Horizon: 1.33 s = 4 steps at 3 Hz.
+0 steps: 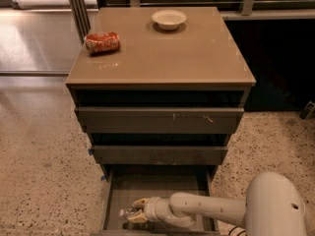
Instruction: Place water bottle into bottom drawer
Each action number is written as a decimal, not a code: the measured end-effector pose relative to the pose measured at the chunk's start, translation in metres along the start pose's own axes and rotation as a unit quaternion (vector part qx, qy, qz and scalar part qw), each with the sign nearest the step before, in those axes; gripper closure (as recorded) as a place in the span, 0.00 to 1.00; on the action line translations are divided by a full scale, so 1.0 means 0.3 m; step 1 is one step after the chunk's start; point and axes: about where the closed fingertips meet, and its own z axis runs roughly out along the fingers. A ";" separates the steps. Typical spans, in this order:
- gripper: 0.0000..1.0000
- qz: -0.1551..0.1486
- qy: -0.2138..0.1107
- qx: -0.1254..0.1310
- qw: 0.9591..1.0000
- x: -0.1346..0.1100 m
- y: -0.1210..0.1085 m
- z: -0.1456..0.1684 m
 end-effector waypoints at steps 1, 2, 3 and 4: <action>1.00 -0.008 0.009 0.006 1.000 0.021 -0.046 0.025; 1.00 -0.019 0.030 0.024 0.999 0.076 -0.164 0.065; 1.00 -0.008 0.062 0.027 0.998 0.178 -0.278 0.132; 0.98 -0.023 0.073 0.045 0.996 0.183 -0.375 0.132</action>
Offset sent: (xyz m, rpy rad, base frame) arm 0.0971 -0.0337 -0.0591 -0.1512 -0.0712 -0.0476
